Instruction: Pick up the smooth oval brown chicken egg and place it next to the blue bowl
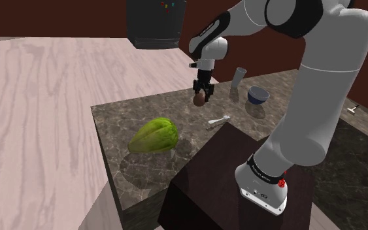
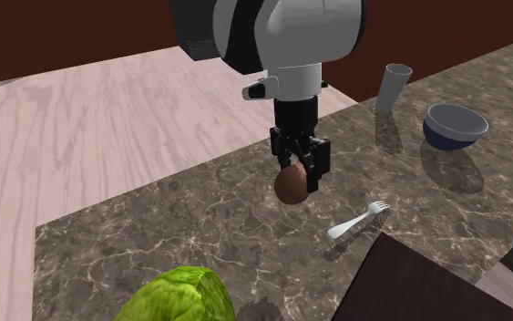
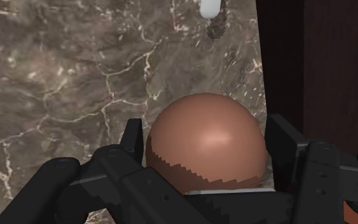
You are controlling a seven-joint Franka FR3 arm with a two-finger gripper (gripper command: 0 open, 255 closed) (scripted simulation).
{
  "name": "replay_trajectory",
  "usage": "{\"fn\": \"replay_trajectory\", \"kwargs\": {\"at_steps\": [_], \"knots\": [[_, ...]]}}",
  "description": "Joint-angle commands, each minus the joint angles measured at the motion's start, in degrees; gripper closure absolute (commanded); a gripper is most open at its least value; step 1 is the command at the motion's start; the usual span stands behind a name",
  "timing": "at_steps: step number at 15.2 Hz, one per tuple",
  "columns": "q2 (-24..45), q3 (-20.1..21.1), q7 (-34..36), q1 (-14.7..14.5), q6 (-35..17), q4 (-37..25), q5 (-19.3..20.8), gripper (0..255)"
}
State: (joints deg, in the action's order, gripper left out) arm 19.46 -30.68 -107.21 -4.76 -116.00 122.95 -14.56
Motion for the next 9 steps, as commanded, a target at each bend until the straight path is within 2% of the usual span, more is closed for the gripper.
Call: {"fn": "replay_trajectory", "kwargs": {"at_steps": [1, 7, 9], "knots": [[-1.29, -0.39, 0.5, -0.26, 0.98, 0.11, 0.79, 255], [-4.56, -1.21, 2.06, -0.88, 4.32, -0.59, 2.84, 255], [-5.2, -2.51, -0.05, 0.49, 4.01, 0.44, 4.01, 255]]}}
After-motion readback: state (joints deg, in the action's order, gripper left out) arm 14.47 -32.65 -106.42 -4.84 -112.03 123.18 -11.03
